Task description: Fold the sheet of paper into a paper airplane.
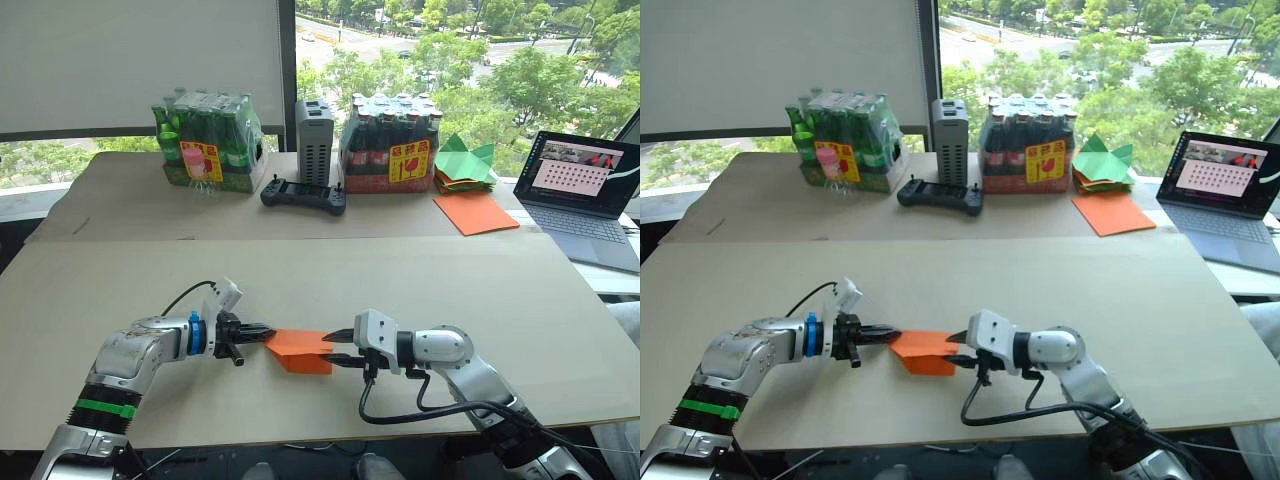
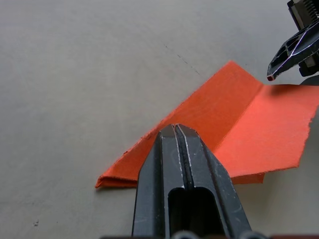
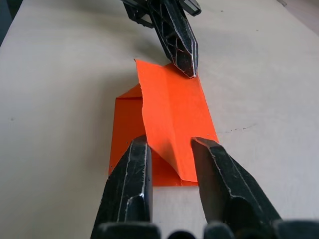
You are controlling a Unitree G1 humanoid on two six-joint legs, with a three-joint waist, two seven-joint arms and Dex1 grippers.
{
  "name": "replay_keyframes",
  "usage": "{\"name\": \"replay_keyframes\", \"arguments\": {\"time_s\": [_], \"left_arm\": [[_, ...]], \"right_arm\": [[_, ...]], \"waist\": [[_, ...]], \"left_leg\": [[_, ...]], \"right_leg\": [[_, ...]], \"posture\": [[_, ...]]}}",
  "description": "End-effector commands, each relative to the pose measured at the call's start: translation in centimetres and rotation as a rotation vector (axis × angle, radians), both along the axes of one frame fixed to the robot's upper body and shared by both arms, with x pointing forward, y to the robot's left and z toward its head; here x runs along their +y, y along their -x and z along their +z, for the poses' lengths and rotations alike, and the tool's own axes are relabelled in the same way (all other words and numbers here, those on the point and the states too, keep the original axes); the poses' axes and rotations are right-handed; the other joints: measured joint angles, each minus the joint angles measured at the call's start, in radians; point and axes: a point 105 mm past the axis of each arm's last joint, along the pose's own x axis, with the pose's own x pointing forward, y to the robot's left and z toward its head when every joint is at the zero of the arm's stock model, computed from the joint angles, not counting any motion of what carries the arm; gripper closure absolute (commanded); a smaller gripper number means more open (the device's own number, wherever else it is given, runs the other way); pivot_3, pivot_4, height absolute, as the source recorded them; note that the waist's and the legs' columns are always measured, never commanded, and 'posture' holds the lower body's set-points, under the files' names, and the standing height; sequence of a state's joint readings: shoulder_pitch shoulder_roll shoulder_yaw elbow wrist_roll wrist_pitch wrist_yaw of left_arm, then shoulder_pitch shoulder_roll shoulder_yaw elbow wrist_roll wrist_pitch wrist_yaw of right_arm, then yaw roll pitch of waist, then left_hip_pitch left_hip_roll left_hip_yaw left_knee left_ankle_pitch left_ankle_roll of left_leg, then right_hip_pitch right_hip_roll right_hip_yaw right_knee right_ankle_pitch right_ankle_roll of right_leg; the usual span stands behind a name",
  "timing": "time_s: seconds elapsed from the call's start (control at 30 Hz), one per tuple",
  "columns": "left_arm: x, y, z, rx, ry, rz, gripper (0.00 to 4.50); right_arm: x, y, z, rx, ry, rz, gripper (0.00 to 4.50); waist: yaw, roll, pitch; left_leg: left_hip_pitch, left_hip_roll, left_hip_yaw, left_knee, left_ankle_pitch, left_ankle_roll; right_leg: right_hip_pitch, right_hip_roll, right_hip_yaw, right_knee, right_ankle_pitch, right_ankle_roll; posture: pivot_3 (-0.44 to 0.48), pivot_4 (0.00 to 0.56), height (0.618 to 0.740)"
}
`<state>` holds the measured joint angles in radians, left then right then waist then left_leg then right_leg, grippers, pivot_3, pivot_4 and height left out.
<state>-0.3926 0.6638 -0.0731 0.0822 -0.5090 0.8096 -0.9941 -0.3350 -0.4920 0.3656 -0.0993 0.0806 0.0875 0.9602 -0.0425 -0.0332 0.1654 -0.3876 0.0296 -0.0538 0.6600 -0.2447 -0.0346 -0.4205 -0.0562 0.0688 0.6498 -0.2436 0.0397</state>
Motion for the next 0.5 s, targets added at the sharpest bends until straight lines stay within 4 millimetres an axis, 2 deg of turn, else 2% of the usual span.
{"name": "replay_keyframes", "arguments": {"time_s": [0.03, 0.2, 0.5], "left_arm": [[0.09, 0.28, -0.59, 0.022, -0.018, 0.005, 4.50], [0.18, 0.26, -0.56, 0.023, -0.018, 0.007, 4.50], [0.16, 0.26, -0.50, 0.023, -0.018, 0.007, 4.50]], "right_arm": [[-0.18, 0.80, 2.03, -0.123, -0.026, 0.046, 3.00], [-0.95, 1.45, 2.85, -0.202, -0.016, 0.071, 3.00], [-0.89, 1.69, 2.10, -0.281, 0.027, 0.111, 3.00]], "waist": [[0.000, 0.000, 0.000], [0.000, 0.000, 0.000], [-0.001, 0.000, 0.000]], "left_leg": [[0.000, 0.000, 0.000, 0.000, 0.000, 0.000], [0.000, 0.000, 0.000, 0.000, 0.000, 0.000], [0.000, 0.000, 0.000, 0.000, 0.000, 0.000]], "right_leg": [[0.000, 0.000, 0.000, 0.000, 0.000, 0.000], [0.000, 0.000, 0.000, 0.000, 0.000, 0.000], [0.000, 0.000, 0.000, 0.000, 0.000, 0.000]], "posture": [[0.000, 0.150, 0.740], [0.000, 0.150, 0.740], [0.000, 0.150, 0.740]]}}
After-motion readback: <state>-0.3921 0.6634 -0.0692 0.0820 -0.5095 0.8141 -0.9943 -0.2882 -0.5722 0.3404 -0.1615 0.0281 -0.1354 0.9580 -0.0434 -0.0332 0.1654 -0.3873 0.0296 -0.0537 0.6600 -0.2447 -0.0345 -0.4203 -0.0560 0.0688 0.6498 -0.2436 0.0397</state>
